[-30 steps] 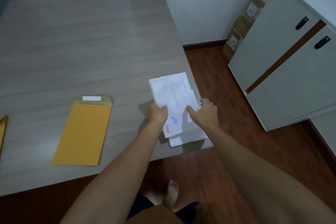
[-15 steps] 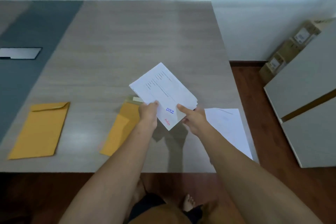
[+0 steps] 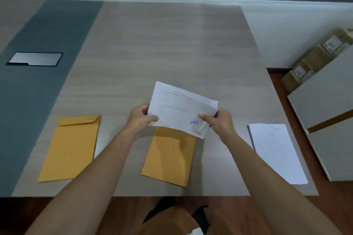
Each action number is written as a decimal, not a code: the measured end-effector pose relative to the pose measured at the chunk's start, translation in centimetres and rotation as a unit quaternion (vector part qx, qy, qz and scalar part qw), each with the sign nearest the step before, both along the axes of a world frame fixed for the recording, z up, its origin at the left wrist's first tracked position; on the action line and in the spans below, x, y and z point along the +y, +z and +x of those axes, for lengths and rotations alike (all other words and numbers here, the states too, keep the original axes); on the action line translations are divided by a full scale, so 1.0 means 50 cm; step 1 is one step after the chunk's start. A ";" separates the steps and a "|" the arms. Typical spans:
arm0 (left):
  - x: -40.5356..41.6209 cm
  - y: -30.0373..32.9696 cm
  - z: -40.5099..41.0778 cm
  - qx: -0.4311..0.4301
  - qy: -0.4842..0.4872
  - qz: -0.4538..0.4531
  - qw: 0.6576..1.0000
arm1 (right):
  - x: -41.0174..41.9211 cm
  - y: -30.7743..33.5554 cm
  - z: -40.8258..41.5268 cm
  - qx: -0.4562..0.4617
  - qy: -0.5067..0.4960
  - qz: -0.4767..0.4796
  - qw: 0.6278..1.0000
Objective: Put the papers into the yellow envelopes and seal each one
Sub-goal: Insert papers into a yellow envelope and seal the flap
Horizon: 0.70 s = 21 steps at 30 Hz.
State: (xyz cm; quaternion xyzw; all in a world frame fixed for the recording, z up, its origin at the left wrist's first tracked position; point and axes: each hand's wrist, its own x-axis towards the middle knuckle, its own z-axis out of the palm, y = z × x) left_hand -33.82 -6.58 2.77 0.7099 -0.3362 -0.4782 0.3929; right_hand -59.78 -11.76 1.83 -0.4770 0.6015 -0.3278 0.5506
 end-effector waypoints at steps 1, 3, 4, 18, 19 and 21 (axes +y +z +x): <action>-0.001 0.000 0.002 -0.006 -0.014 0.003 1.000 | 0.005 0.001 0.003 0.001 0.002 -0.008 1.000; 0.001 -0.008 0.001 -0.016 -0.030 0.006 0.999 | 0.017 0.002 0.003 0.014 0.004 -0.021 1.000; 0.004 -0.013 -0.001 -0.017 -0.034 0.005 0.999 | 0.022 0.002 0.002 0.022 0.007 -0.028 0.999; 0.067 -0.112 -0.053 0.018 0.039 0.046 0.998 | 0.091 -0.072 0.021 0.099 -0.018 0.023 0.995; 0.066 -0.111 -0.057 0.021 0.046 0.047 0.998 | 0.089 -0.074 0.022 0.092 -0.020 0.028 0.995; 0.062 -0.112 -0.061 0.022 0.056 0.050 0.997 | 0.086 -0.076 0.025 0.079 -0.026 0.033 0.996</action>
